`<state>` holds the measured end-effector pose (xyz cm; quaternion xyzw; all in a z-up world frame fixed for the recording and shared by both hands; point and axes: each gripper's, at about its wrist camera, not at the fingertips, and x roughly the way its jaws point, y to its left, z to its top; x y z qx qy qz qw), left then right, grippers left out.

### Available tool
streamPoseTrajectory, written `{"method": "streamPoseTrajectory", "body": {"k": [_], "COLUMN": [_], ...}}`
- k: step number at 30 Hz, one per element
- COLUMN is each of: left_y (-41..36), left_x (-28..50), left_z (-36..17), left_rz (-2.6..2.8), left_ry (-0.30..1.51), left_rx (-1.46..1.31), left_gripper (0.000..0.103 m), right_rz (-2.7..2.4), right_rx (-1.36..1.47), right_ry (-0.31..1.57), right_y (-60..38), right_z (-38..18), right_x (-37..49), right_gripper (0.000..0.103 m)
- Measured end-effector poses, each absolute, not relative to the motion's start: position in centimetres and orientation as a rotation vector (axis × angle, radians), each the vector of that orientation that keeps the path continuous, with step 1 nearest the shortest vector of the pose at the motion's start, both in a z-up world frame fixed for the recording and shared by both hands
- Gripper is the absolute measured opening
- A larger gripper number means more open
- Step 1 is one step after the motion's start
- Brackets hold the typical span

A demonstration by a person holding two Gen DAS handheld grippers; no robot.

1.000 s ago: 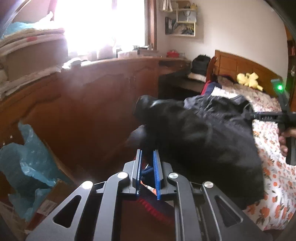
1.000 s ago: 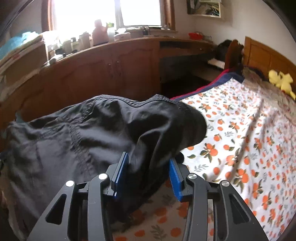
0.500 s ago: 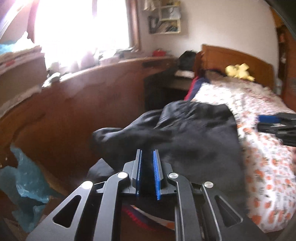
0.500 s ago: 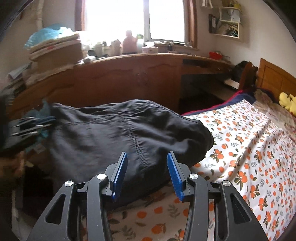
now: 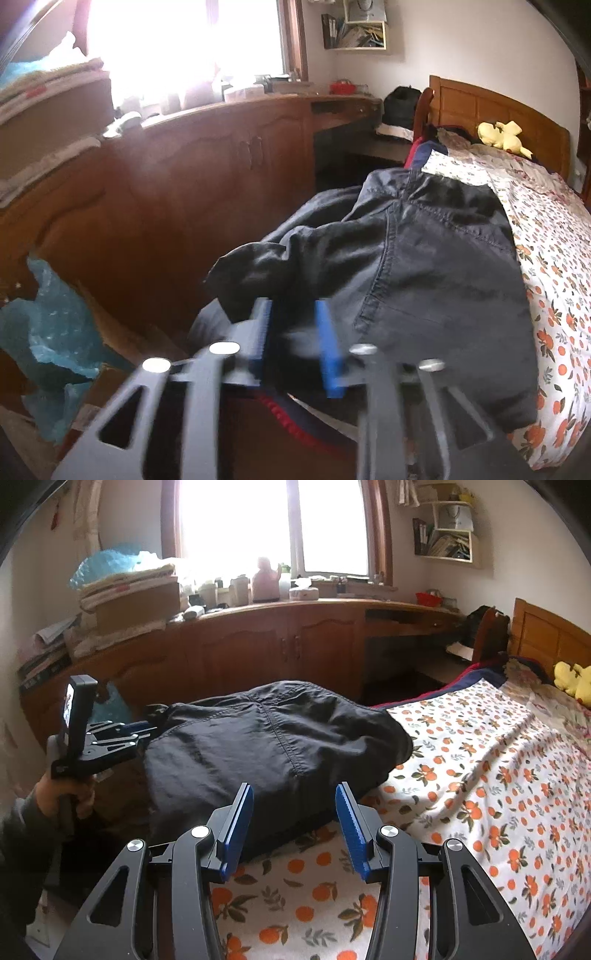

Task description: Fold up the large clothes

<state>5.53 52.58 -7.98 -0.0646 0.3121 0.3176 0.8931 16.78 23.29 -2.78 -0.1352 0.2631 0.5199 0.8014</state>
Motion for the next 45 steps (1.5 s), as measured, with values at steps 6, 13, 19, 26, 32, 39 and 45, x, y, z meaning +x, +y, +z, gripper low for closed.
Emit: {"method": "streamPoseTrajectory", "body": {"k": [6, 13, 19, 26, 32, 39, 45], "left_y": [49.8, 44.7, 38.9, 31.4, 24.5, 16.9, 10.8], "left_x": [4.1, 3.8, 4.7, 6.9, 8.2, 9.7, 10.5], "left_z": [-5.6, -3.7, -2.9, -3.2, -4.4, -6.3, -7.2], "left_rz": [0.666, 0.635, 0.557, 0.444, 0.316, 0.181, 0.096], "left_ry": [0.577, 0.534, 0.504, 0.509, 0.500, 0.517, 0.515], "left_rx": [-0.117, -0.086, -0.060, -0.034, -0.039, -0.028, -0.018], "left_gripper": [0.101, 0.101, 0.101, 0.101, 0.101, 0.101, 0.101], "right_rz": [1.095, 1.048, 0.969, 0.880, 0.773, 0.623, 0.537], "right_rx": [-0.268, -0.234, -0.218, -0.194, -0.123, -0.090, -0.066], "right_ry": [0.527, 0.483, 0.466, 0.469, 0.445, 0.435, 0.456], "right_y": [20.3, 15.7, 11.8, 5.7, -0.8, -8.5, -14.1], "right_z": [-1.6, -0.8, -1.1, -2.1, -3.0, -4.4, -5.3], "right_x": [15.8, 14.7, 14.4, 13.6, 12.8, 11.7, 10.7], "right_gripper": [0.053, 0.079, 0.095, 0.095, 0.095, 0.095, 0.095]}}
